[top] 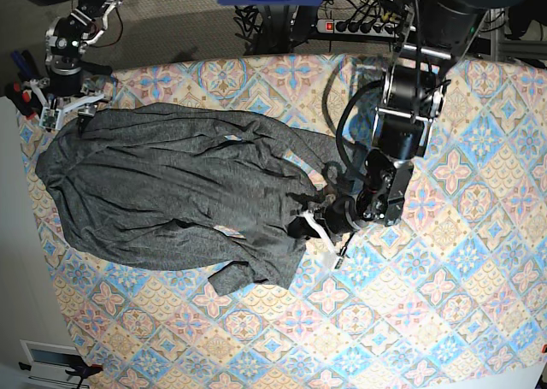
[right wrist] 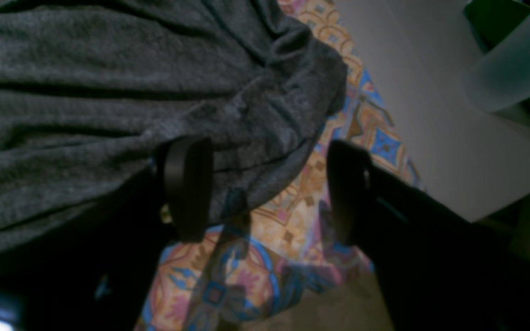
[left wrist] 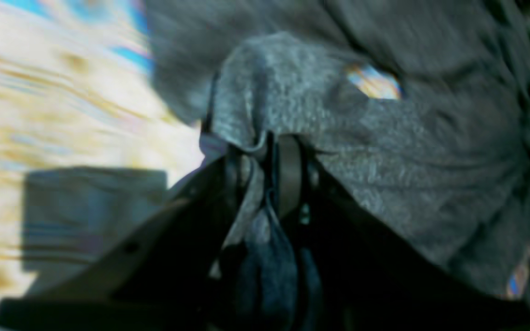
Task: Layout the t-shirt on the table in an organized manner, then fold the t-shirt properly
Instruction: 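Lower the left gripper and grasp the shirt fabric near the hem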
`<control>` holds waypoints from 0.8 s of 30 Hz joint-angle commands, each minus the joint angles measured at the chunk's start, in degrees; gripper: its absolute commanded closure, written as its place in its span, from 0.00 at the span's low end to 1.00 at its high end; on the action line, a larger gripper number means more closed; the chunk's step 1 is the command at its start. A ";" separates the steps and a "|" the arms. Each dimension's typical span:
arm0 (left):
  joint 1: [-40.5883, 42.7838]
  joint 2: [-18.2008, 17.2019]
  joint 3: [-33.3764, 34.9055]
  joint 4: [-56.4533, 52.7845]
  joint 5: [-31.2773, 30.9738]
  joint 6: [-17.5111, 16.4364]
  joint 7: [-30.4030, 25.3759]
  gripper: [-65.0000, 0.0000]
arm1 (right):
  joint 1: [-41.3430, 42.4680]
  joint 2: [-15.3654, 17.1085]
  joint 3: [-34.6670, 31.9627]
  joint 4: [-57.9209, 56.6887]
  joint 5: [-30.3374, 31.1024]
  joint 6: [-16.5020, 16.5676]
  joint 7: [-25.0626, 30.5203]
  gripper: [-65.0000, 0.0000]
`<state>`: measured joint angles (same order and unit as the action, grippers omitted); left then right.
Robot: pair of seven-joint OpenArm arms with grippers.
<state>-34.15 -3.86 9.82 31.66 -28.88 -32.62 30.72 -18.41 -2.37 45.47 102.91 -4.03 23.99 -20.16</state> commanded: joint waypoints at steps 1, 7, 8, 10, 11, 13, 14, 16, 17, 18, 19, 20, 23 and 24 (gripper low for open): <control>-1.94 -0.05 -0.11 0.65 -0.26 -0.13 -0.79 0.84 | 0.17 0.66 0.20 0.87 0.74 -0.12 1.39 0.42; -1.76 -0.32 -0.37 3.37 -0.26 -0.13 -0.79 0.81 | 0.17 0.66 0.20 0.87 0.74 -0.12 1.39 0.42; -1.67 -0.41 -0.37 3.37 -0.26 -0.13 -0.70 0.78 | 0.17 0.66 0.20 0.87 0.74 -0.12 1.39 0.42; -1.41 -0.58 -0.11 3.29 0.18 -0.13 -0.61 0.69 | 0.17 0.66 0.20 0.87 0.74 -0.12 1.39 0.42; -0.79 -1.02 -0.11 3.29 0.18 -0.13 -0.61 0.62 | 0.17 0.66 0.20 0.87 0.74 -0.12 1.39 0.42; 0.00 -2.43 -0.29 3.99 -0.35 -0.13 -0.61 0.50 | 0.17 0.66 0.20 0.87 0.74 -0.12 1.39 0.42; 0.70 -2.96 -0.29 5.31 -0.35 -0.13 -0.61 0.45 | 0.17 0.66 0.20 0.87 0.74 -0.12 1.39 0.42; 2.46 -3.39 -0.29 9.79 -0.35 -0.13 -0.61 0.44 | 0.17 0.66 0.20 0.87 0.74 -0.12 1.39 0.42; 3.60 -4.27 -0.20 12.69 -0.35 -0.13 -0.61 0.44 | 0.17 0.66 0.20 0.87 0.74 -0.12 1.39 0.42; 4.48 -4.63 -0.29 15.51 -0.35 -0.13 -0.61 0.44 | 0.17 0.66 0.20 0.87 0.74 -0.12 1.39 0.42; 5.62 -4.89 -0.29 18.58 -0.35 -0.13 -0.61 0.45 | 0.17 0.66 0.20 0.87 0.74 -0.12 1.39 0.42; 7.03 -5.07 -0.37 22.36 -0.35 -0.13 -0.61 0.45 | 0.26 0.66 0.20 0.87 0.74 -0.12 1.39 0.42; 10.99 -6.12 -0.37 32.56 -0.35 -0.13 -0.61 0.47 | 0.35 0.66 0.20 0.87 0.74 -0.12 1.39 0.42; 12.31 -6.21 -0.37 35.37 -0.35 -0.13 -0.61 0.47 | 0.35 0.66 0.20 0.87 0.74 -0.12 1.39 0.42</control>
<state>-20.62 -9.87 9.61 66.19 -28.08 -32.21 31.38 -18.20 -2.35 45.45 102.89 -4.03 23.99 -20.14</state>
